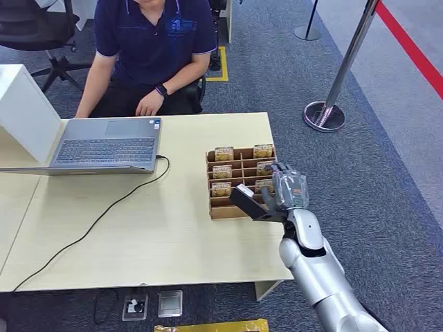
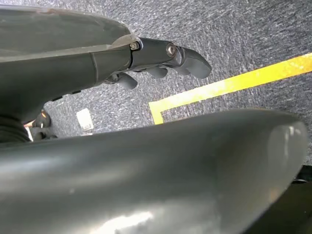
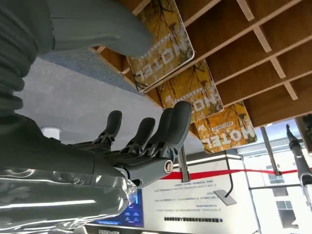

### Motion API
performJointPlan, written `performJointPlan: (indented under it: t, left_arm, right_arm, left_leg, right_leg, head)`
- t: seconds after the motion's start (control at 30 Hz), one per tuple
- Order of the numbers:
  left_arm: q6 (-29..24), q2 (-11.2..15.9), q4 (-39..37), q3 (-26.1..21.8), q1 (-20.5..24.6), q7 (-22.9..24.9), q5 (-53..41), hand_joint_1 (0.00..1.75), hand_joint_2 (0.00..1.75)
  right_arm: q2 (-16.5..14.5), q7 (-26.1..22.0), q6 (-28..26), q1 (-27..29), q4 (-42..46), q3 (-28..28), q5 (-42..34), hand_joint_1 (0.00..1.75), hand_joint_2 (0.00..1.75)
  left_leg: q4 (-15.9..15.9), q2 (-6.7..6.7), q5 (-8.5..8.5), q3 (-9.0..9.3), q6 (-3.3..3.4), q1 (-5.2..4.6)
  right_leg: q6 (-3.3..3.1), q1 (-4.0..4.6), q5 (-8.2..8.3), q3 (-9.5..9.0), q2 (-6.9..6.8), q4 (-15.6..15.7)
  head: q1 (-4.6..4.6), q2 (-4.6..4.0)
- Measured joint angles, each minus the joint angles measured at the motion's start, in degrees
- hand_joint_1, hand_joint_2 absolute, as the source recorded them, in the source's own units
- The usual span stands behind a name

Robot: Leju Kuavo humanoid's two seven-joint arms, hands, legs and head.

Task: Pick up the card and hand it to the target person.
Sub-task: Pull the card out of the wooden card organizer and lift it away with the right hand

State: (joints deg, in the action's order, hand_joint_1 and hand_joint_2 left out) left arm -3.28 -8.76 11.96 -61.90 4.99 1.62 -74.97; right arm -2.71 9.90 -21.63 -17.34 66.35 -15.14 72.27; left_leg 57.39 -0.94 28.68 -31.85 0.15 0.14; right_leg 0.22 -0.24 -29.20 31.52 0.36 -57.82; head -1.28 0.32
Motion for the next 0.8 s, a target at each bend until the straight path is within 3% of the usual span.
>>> performJointPlan:
  t: [0.17,0.3,0.47,0.57,0.8]
  left_arm:
    - [0.09,0.00,0.00,-0.01,0.00,0.00,0.00,0.00,0.00]
    - [0.34,0.00,0.00,0.00,0.00,-0.15,0.00,0.00,0.00]
    - [0.51,0.00,0.00,0.00,0.00,-0.33,0.00,0.00,0.00]
    - [0.50,0.01,0.00,0.00,0.01,-0.24,0.04,0.00,0.00]
    - [-0.04,0.02,0.00,-0.02,0.02,0.11,0.53,0.00,0.00]
  right_arm:
    - [-0.02,0.01,-0.13,0.04,-0.46,0.02,0.59,0.66,1.75]
    - [-0.10,0.09,-0.22,0.44,-0.75,0.00,0.98,0.79,1.75]
    - [-0.30,0.54,-0.43,1.83,-0.34,-0.01,2.34,1.59,1.75]
    - [-0.54,0.61,-0.46,2.21,-0.14,-0.01,3.08,1.73,1.75]
    - [-1.37,0.67,-0.89,1.53,-0.73,-0.03,4.56,1.72,1.75]
  left_leg:
    - [0.00,0.00,0.00,0.00,0.00,0.00]
    - [0.00,0.00,0.00,0.00,0.00,0.00]
    - [0.00,0.00,0.00,-0.01,0.00,0.00]
    - [0.00,0.01,0.00,0.00,0.00,0.00]
    - [0.00,0.01,-0.01,0.03,0.00,0.00]
  right_leg:
    - [0.00,0.00,0.00,0.00,0.00,0.00]
    - [0.00,0.00,0.00,0.00,0.00,0.00]
    - [0.00,0.00,0.00,0.00,0.00,0.00]
    - [0.00,0.00,0.00,0.00,0.01,0.00]
    - [0.00,0.00,0.00,-0.03,0.01,0.00]
  head:
    - [-0.02,0.01]
    - [-0.02,0.01]
    - [0.01,0.00]
    - [-0.01,0.00]
    - [-0.03,0.01]
